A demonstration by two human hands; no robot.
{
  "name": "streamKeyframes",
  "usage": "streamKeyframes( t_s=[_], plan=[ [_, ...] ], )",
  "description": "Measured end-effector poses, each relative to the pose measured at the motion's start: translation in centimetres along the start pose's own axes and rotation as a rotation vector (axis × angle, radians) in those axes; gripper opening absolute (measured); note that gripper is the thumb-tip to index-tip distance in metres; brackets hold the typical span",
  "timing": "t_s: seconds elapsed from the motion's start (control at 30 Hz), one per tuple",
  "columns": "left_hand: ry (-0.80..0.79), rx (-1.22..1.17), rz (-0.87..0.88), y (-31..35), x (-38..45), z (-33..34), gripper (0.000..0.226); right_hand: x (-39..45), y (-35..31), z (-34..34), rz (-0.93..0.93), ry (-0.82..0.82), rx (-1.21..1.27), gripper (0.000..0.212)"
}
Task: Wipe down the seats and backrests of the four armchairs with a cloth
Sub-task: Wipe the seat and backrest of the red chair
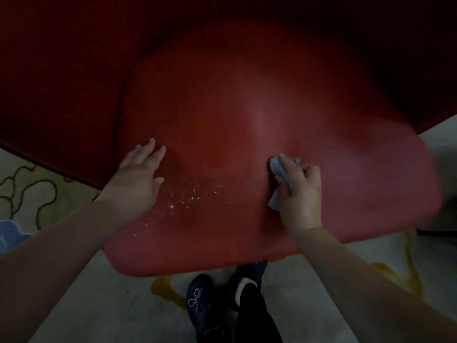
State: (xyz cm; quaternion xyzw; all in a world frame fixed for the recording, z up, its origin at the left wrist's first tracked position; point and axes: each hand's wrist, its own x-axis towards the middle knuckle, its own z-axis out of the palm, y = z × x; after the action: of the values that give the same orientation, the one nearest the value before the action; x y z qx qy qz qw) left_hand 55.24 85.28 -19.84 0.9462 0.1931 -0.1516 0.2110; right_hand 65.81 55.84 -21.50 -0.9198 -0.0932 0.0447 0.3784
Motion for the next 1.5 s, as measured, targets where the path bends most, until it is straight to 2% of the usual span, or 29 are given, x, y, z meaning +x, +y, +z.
streamKeyframes(
  t_s=[0.13, 0.2, 0.27, 0.33, 0.4, 0.6, 0.67, 0.73, 0.8, 1.0, 1.07, 1.2, 1.3, 1.43, 1.5],
  plan=[
    [0.004, -0.003, 0.018, 0.0, -0.3, 0.1, 0.065, -1.9, -2.2, 2.2, -0.051, -0.068, 0.072, 0.046],
    [0.007, -0.002, 0.014, 0.1, -0.3, 0.1, 0.064, -1.1, -2.1, 1.4, -0.076, 0.000, 0.058, 0.046],
    [0.003, -0.008, 0.002, 0.3, -0.2, 0.1, 0.064, 0.2, -1.0, -0.2, -0.013, 0.108, -0.006, 0.046],
    [0.004, -0.012, -0.007, 0.4, -0.3, 0.0, 0.063, 0.4, -0.1, -0.9, 0.110, 0.135, -0.029, 0.045],
    [0.001, -0.019, -0.016, 0.5, -0.4, -0.1, 0.063, -0.9, -0.7, 0.3, 0.121, 0.085, -0.023, 0.045],
    [-0.022, -0.027, -0.013, 0.8, -0.7, -0.4, 0.063, -3.0, -5.7, 4.8, -0.019, -0.078, 0.125, 0.046],
    [-0.024, -0.027, -0.004, 0.6, -0.9, -0.3, 0.063, -2.2, -4.8, 3.6, -0.036, -0.002, 0.115, 0.047],
    [-0.023, -0.024, 0.000, 0.4, -1.0, -0.3, 0.063, -1.7, -3.2, 2.2, 0.042, 0.100, 0.049, 0.047],
    [-0.017, -0.027, 0.013, 0.3, -1.1, -0.2, 0.063, -2.3, -3.1, 2.3, 0.119, 0.081, 0.075, 0.048],
    [0.022, -0.076, 0.024, -0.4, -2.0, -0.1, 0.061, -5.8, -8.5, 7.8, -0.088, -0.146, 0.192, 0.053],
    [0.031, -0.096, 0.010, -0.8, -2.4, -0.1, 0.060, -4.4, -8.5, 7.2, -0.086, -0.132, 0.180, 0.051],
    [0.063, -0.093, 0.033, -1.7, -3.1, 0.1, 0.061, -1.0, -6.6, 5.2, 0.009, 0.016, 0.107, 0.046],
    [0.077, -0.094, 0.053, -2.1, -3.5, 0.3, 0.062, -2.5, -7.9, 7.2, 0.003, -0.034, 0.162, 0.036],
    [0.089, -0.093, 0.065, -2.4, -3.7, 0.1, 0.061, -5.1, -10.6, 9.5, -0.191, -0.190, 0.121, 0.046],
    [0.095, -0.096, 0.061, -2.8, -4.0, 0.0, 0.061, -3.4, -9.9, 9.0, -0.266, -0.153, 0.051, 0.034]
  ],
)
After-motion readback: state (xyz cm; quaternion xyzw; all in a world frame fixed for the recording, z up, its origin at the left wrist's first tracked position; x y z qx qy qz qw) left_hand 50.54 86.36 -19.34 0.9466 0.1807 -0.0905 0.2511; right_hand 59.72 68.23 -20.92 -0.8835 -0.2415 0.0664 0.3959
